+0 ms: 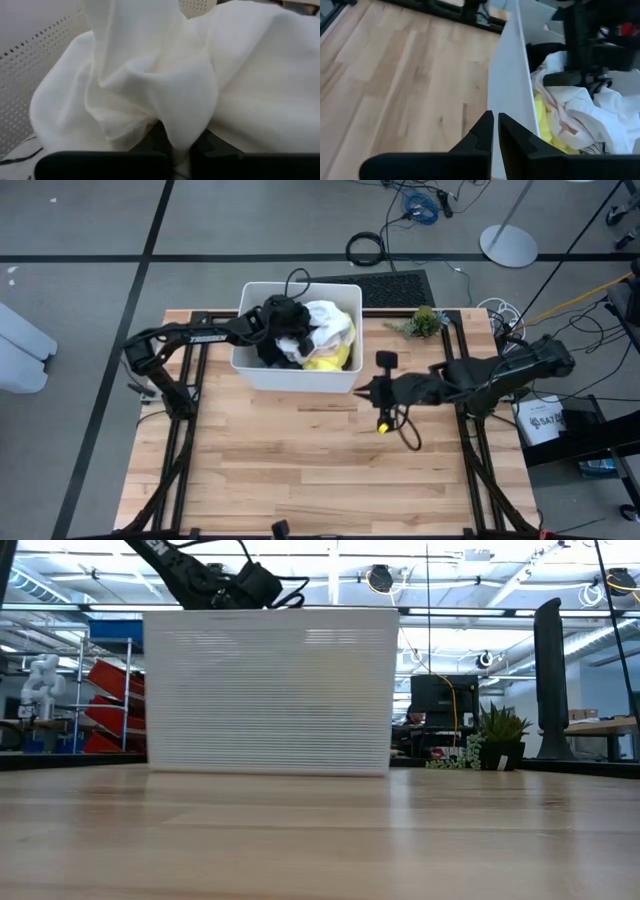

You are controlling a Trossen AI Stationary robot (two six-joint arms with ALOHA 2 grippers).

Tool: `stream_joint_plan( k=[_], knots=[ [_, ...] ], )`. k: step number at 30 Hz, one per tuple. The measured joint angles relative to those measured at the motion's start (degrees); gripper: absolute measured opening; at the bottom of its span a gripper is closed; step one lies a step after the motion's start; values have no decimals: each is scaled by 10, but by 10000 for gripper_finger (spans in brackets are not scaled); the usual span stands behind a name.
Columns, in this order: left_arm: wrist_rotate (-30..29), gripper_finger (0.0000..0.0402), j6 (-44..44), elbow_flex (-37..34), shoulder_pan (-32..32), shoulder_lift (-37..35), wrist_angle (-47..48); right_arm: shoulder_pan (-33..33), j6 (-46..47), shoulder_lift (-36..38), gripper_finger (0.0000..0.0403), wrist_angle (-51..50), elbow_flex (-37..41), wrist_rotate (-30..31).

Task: Fold laundry
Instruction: Put the white underwear into the white laundry bin, then return to Home Position

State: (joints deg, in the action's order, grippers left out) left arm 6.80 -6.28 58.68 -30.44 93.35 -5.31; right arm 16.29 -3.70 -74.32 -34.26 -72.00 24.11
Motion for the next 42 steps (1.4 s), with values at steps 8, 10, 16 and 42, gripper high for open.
stream_joint_plan(
  k=[8,10,16,42],
  knots=[
    [-1,20,0,59,-5,39,-10,-40,6,70,16,46,86,-1],
    [1,25,0,66,-4,40,-10,-51,16,80,16,44,99,-1],
    [3,89,0,84,3,32,13,-62,30,94,16,53,107,-4],
    [7,185,-5,98,18,-263,281,-61,57,94,16,85,108,-74]
  ],
)
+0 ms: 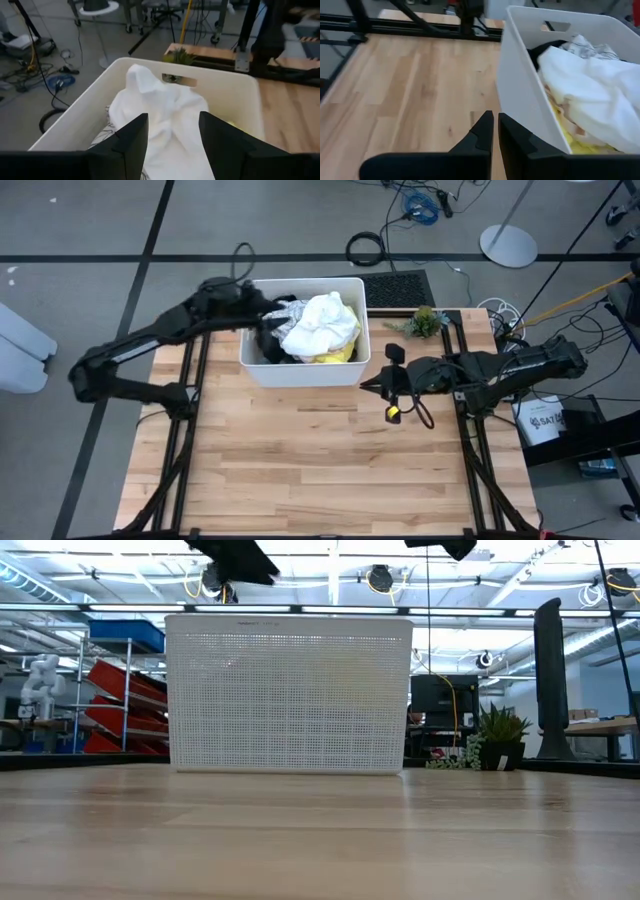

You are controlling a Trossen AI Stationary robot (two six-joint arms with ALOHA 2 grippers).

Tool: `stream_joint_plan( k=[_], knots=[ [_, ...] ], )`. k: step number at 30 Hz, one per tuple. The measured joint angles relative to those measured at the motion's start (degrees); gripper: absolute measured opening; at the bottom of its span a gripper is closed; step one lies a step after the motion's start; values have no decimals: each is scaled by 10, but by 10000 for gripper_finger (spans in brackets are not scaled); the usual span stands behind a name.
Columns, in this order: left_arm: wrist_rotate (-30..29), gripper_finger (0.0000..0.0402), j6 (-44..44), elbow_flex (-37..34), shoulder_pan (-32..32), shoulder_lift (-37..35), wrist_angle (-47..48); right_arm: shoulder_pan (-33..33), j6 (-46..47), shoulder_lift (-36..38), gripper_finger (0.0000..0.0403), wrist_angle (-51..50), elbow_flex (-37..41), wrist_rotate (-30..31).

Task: Fold laundry
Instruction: Return to Home Position

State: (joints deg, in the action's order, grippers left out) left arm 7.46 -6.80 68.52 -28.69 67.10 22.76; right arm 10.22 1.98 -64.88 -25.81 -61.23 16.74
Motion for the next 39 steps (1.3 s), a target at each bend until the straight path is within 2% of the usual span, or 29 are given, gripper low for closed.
stream_joint_plan(
  k=[5,10,15,19,22,30,39],
  knots=[
    [5,185,5,-51,6,-100,12,1,-20,5,16,34,22,-22],
    [12,185,6,-136,17,-198,-13,-2,-27,38,16,88,64,-21],
    [16,185,49,-248,28,-294,-95,-10,-42,85,16,211,139,-27],
    [18,185,101,-345,42,-367,-182,-33,-32,113,16,286,196,-81],
    [18,185,109,-394,51,-413,-208,-51,-2,119,16,296,217,-110],
    [21,185,131,-464,60,-496,-223,-72,36,106,16,378,290,-128],
    [22,185,180,-548,60,-539,-236,-79,119,109,16,492,396,-139]
  ],
)
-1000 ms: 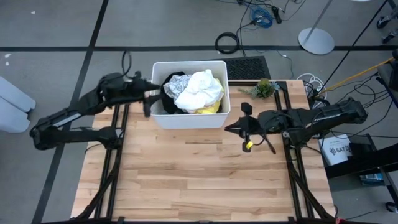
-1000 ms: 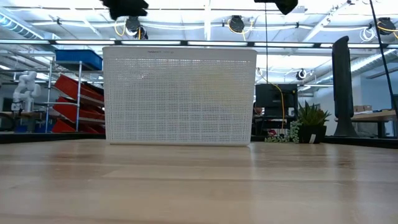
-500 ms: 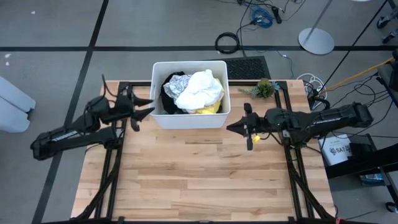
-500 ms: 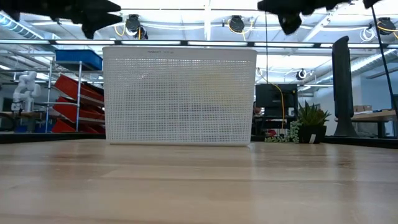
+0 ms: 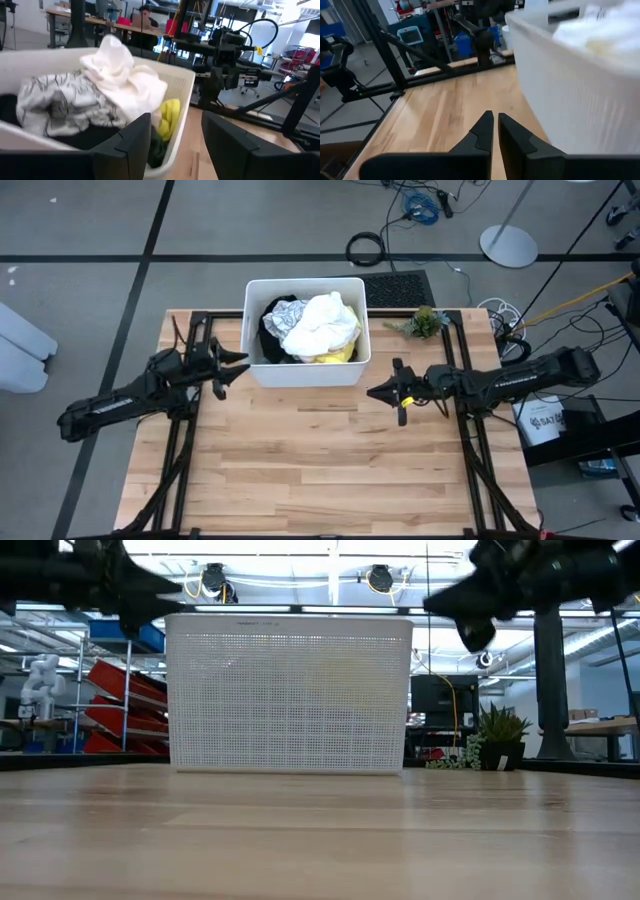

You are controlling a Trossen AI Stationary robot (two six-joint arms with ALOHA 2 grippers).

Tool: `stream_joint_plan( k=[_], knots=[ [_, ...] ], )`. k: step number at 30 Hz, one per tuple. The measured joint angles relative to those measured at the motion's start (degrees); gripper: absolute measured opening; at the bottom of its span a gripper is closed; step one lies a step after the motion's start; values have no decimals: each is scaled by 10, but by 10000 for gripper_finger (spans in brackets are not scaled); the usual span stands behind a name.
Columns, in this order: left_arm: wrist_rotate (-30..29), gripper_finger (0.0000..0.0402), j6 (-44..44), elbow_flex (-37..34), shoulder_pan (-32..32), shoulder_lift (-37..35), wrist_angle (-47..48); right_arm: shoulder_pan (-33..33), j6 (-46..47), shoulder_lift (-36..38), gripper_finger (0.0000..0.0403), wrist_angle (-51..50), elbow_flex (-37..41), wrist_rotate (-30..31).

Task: Fold laundry
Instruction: Return to Home Position

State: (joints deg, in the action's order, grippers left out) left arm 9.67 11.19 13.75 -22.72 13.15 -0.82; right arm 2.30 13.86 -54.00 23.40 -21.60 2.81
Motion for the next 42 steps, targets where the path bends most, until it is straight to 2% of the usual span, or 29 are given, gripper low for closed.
stream_joint_plan(
  k=[6,11,19,23,29,38,42],
  knots=[
    [2,185,19,-62,0,-11,-90,0,30,0,16,123,94,0],
    [4,185,21,-78,0,-22,-105,0,35,0,16,186,133,0],
    [-1,179,44,-87,36,-30,-134,0,41,0,16,180,136,0],
    [15,165,7,-57,59,-32,-135,0,41,0,16,172,136,0],
    [27,148,3,-22,107,-32,-169,0,41,0,16,171,136,1],
    [-28,132,-9,-36,212,-10,-160,0,41,0,16,171,136,1],
    [-53,132,-28,-36,238,-8,-158,0,41,0,16,171,136,3]
  ],
)
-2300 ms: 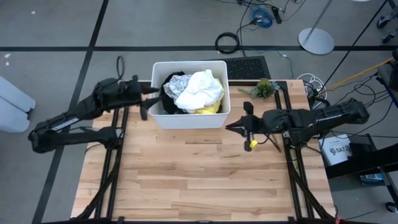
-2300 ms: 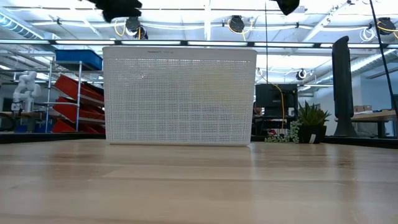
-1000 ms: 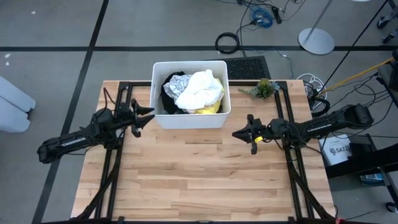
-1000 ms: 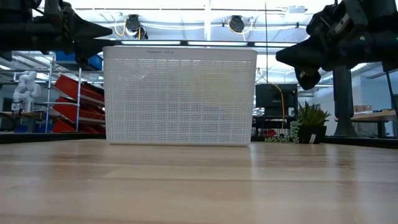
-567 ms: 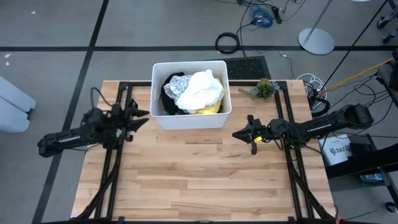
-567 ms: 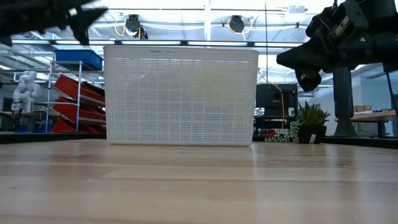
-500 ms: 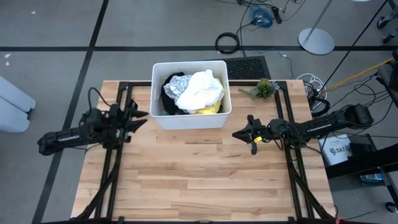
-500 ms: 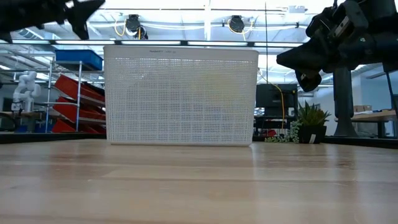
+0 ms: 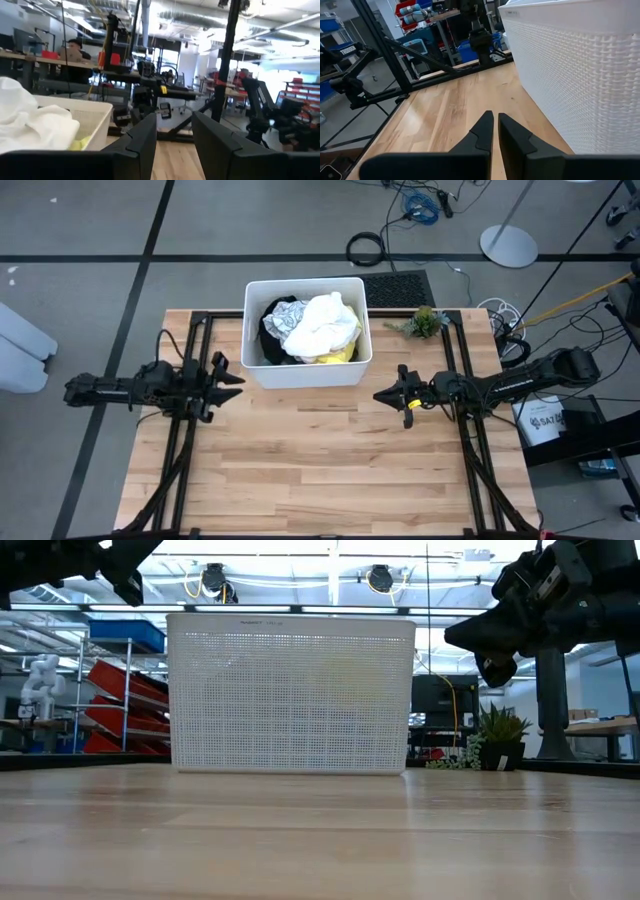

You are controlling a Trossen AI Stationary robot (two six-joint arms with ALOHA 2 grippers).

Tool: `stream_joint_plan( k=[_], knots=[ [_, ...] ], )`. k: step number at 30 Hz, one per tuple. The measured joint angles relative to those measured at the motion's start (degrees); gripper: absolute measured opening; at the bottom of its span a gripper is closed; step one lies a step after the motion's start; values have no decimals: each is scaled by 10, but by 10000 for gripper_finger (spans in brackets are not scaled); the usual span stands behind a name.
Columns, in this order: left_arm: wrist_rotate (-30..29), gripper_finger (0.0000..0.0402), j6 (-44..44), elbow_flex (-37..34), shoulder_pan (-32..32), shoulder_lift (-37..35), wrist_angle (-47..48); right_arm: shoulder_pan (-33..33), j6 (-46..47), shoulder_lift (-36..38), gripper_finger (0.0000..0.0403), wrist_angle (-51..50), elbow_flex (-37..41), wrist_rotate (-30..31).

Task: Fold laundry
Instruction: Return to Home Position

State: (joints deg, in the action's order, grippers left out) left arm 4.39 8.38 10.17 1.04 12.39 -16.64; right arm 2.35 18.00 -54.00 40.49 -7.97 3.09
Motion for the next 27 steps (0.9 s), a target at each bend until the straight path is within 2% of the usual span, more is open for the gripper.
stream_joint_plan(
  k=[6,13,23,27],
  knots=[
    [-4,132,-32,-10,17,3,45,0,-19,0,16,0,0,16],
    [-24,132,-5,-97,16,2,-17,0,-28,0,16,0,0,45],
    [-37,132,-29,-97,16,2,43,-3,-75,0,16,5,9,44],
    [-46,131,-15,-97,16,0,50,-32,-75,6,16,21,27,42]
  ],
)
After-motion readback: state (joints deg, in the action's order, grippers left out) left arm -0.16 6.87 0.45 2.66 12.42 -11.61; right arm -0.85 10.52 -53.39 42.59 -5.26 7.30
